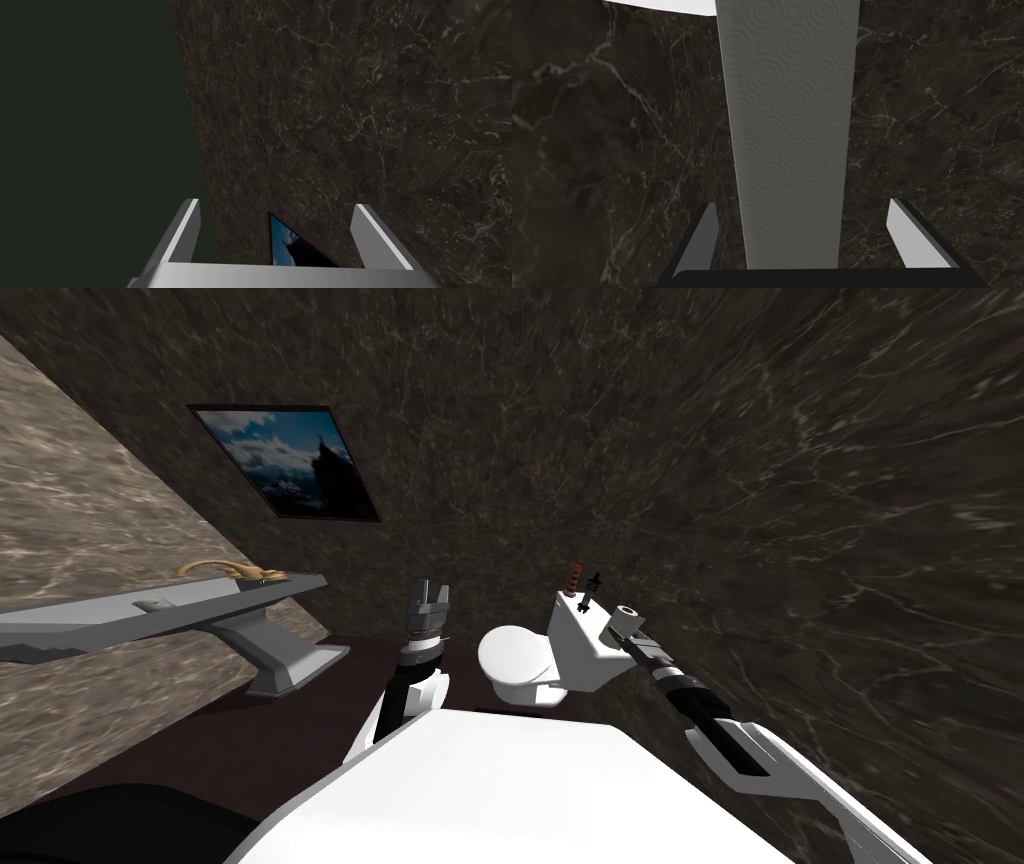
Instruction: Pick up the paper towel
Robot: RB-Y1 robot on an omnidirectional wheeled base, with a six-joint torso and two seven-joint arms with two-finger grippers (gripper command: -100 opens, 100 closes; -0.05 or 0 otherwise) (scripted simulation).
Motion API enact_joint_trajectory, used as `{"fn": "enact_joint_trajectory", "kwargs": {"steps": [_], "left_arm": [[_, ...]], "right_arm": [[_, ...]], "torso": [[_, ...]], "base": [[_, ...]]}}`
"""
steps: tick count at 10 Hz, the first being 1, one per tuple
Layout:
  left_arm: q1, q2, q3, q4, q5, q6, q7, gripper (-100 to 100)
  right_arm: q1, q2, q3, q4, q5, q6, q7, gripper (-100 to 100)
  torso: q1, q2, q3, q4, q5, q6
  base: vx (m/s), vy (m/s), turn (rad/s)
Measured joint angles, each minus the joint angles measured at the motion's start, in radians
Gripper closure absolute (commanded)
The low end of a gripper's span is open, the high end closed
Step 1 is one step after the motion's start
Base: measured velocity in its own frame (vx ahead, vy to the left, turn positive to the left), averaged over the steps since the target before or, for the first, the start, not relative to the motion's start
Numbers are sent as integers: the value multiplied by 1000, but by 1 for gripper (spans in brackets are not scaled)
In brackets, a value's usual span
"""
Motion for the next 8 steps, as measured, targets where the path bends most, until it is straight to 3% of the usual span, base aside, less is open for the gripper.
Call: {"fn": "enact_joint_trajectory", "kwargs": {"steps": [6, 8], "left_arm": [[0, 0, 0, 0, 0, 0, 0, 0], [0, 0, 0, 0, 0, 0, 0, 0]], "right_arm": [[-128, -64, 26, 177, -5, -127, -11, -100], [-145, -71, 30, 233, -5, -154, -13, -100]], "torso": [[6, 4, 2, 1, 1, 0], [2, 3, 2, 1, 1, 0]], "base": [[9, 61, -31], [10, 2, 9]]}}
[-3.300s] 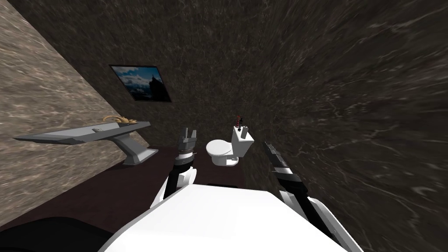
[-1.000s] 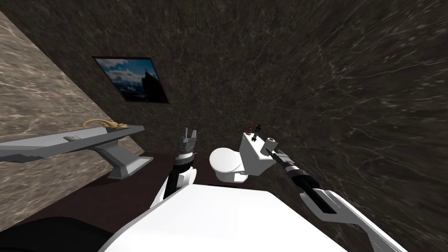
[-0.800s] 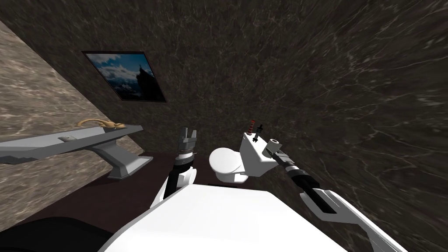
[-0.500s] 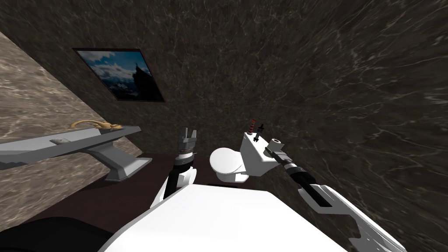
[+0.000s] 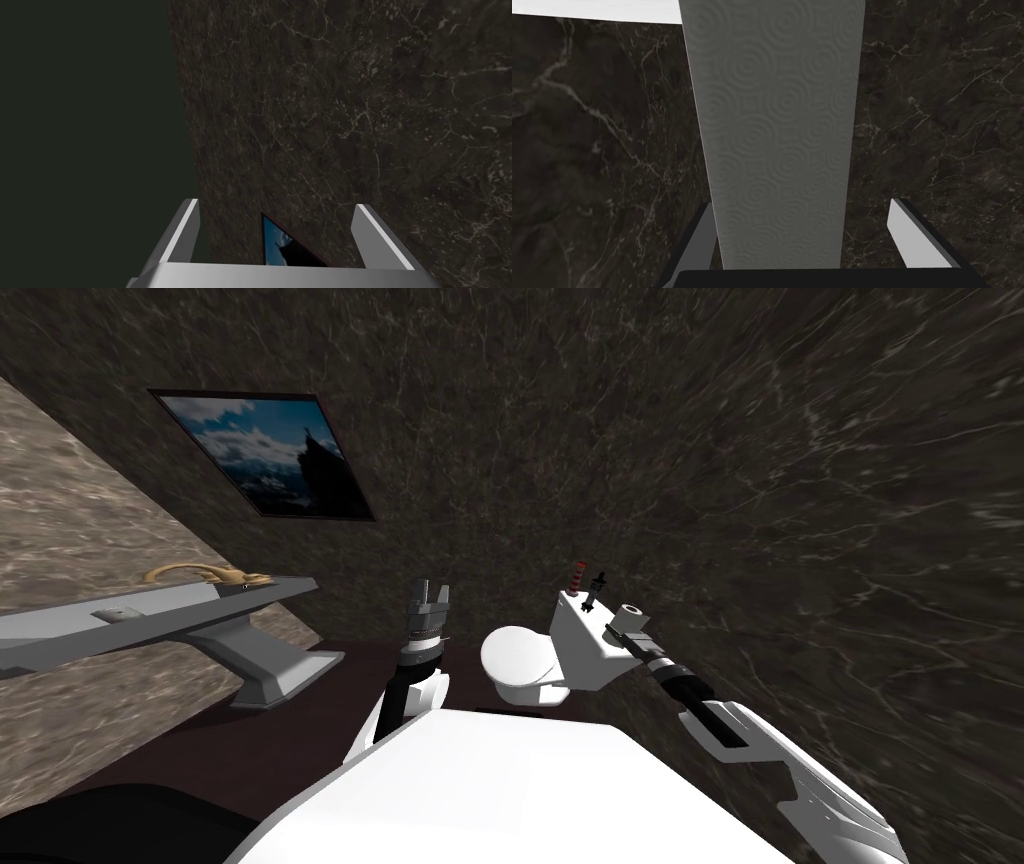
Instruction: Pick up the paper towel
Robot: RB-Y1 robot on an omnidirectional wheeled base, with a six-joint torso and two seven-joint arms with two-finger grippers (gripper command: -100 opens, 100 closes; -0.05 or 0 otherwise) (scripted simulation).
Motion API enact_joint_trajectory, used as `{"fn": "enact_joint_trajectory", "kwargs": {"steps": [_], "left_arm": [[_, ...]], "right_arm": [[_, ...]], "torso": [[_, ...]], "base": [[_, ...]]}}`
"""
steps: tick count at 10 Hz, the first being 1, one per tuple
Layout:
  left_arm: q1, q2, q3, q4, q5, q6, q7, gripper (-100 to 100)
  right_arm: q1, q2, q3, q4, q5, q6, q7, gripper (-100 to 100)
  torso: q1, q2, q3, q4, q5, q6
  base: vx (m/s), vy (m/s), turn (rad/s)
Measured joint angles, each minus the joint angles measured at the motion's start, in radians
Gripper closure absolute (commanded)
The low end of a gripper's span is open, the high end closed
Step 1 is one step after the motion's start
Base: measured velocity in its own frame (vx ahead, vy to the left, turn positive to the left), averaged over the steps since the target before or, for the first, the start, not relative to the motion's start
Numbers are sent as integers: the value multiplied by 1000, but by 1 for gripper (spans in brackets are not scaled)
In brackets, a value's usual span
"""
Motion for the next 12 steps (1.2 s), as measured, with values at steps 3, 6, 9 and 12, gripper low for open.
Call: {"fn": "enact_joint_trajectory", "kwargs": {"steps": [3, 6, 9, 12], "left_arm": [[0, 0, 0, 0, 0, 0, 0, 0], [0, 0, 0, 0, 0, 0, 0, 0], [0, 0, 0, 0, 0, 0, 0, 0], [0, 0, 0, 0, 0, 0, 0, 0]], "right_arm": [[-60, -29, 11, 94, -3, -63, -2, -100], [-110, -57, 19, 201, -6, -124, -9, -100], [-142, -72, 22, 295, -8, -177, -13, -100], [-212, -107, 39, 395, -10, -246, -19, -100]], "torso": [[4, -1, 0, 0, 1, 0], [0, -1, -1, -1, 0, 1], [-4, -1, -1, -1, -1, 1], [-1, -1, -1, -1, -1, 1]], "base": [[17, 68, -47], [4, 61, -51], [6, 41, -24], [6, 51, -14]]}}
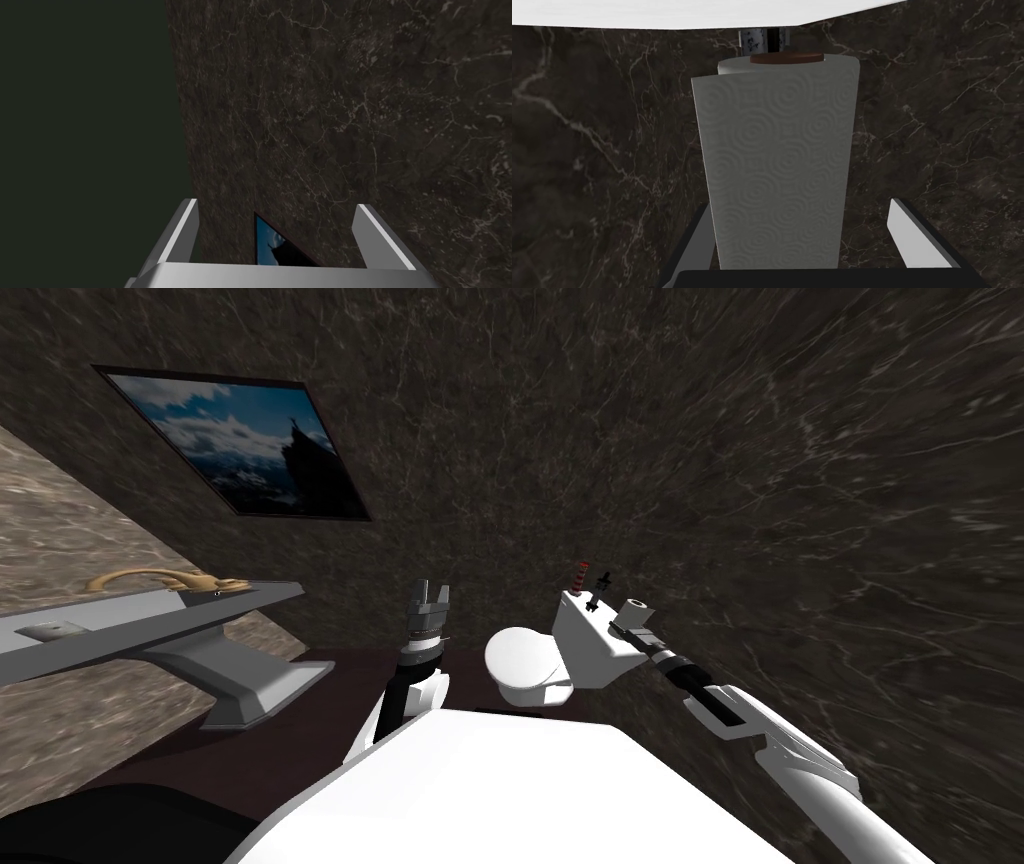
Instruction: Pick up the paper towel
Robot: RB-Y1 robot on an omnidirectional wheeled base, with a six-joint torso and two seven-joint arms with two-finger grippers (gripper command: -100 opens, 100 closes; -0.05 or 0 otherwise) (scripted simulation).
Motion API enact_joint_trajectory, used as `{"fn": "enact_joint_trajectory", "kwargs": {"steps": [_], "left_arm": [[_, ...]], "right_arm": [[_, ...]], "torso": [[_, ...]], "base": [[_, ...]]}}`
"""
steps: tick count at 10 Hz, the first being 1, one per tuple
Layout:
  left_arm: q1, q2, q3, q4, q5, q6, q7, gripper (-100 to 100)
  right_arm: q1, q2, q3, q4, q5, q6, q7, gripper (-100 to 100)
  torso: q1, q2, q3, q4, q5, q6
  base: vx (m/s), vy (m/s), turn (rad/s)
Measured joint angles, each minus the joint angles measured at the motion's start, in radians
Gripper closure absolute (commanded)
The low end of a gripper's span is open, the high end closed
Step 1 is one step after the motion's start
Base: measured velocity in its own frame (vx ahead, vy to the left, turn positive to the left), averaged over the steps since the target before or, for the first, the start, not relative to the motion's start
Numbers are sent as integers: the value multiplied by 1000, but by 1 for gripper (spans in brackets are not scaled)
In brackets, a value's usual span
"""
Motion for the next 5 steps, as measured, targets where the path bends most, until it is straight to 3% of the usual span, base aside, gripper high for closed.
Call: {"fn": "enact_joint_trajectory", "kwargs": {"steps": [1, 3, 5], "left_arm": [[0, 0, 0, 0, 0, 0, 0, 0], [0, 0, 0, 0, 0, 0, 0, 0], [0, 0, 0, 0, 0, 0, 0, 0]], "right_arm": [[1, -1, 0, 19, 0, 0, -2, -100], [-57, -30, 11, 88, -3, -56, -4, -100], [-73, -38, 13, 140, -4, -80, -9, -100]], "torso": [[-2, 0, 0, 0, -1, 0], [1, 0, 0, 0, 0, 0], [-2, 1, 0, 0, -1, 0]], "base": [[11, 58, -101], [3, 70, -20], [1, 9, 4]]}}
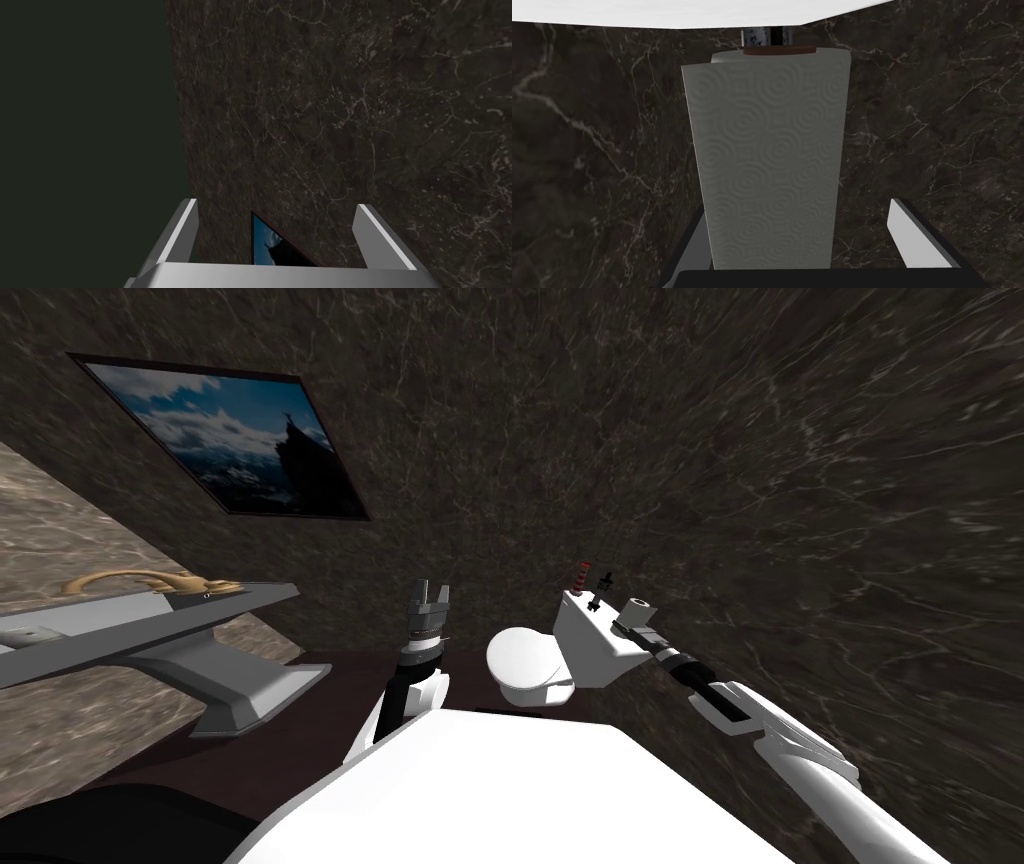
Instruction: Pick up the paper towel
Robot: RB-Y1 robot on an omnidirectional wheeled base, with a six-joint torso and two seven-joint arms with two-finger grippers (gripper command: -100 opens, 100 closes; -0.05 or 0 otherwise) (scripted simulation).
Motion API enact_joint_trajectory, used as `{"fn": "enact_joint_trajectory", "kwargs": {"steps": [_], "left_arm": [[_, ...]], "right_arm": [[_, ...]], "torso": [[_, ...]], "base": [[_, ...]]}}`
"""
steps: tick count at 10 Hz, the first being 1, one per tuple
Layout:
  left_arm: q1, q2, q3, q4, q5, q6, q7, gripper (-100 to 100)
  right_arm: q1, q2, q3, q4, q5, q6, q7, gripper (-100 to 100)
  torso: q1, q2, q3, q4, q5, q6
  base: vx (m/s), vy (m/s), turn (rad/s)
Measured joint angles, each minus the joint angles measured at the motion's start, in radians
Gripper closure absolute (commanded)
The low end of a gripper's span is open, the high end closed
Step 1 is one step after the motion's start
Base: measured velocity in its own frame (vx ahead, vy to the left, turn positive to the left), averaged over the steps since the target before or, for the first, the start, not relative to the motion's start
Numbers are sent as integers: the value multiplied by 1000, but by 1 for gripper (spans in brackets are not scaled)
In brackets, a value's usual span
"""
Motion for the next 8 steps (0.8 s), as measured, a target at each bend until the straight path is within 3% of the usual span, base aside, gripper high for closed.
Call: {"fn": "enact_joint_trajectory", "kwargs": {"steps": [1, 4, 6, 8], "left_arm": [[0, 0, 0, 0, 0, 0, 0, 0], [0, 0, 0, 0, 0, 0, 0, 0], [0, 0, 0, 0, 0, 0, 0, 0], [0, 0, 0, 0, 0, 0, 0, 0]], "right_arm": [[0, 1, -1, 22, 0, -5, 1, -100], [-64, -31, 12, 95, -3, -70, -4, -100], [-71, -37, 13, 151, -4, -87, -6, -100], [-127, -67, 25, 209, -6, -137, -12, -100]], "torso": [[-2, 0, 0, 0, 0, 0], [3, 0, 0, 0, 1, 0], [-2, 0, 0, 0, 0, 0], [4, -1, 0, 0, 1, 0]], "base": [[1, 70, -90], [7, 54, -15], [9, 27, -39], [8, 72, -33]]}}
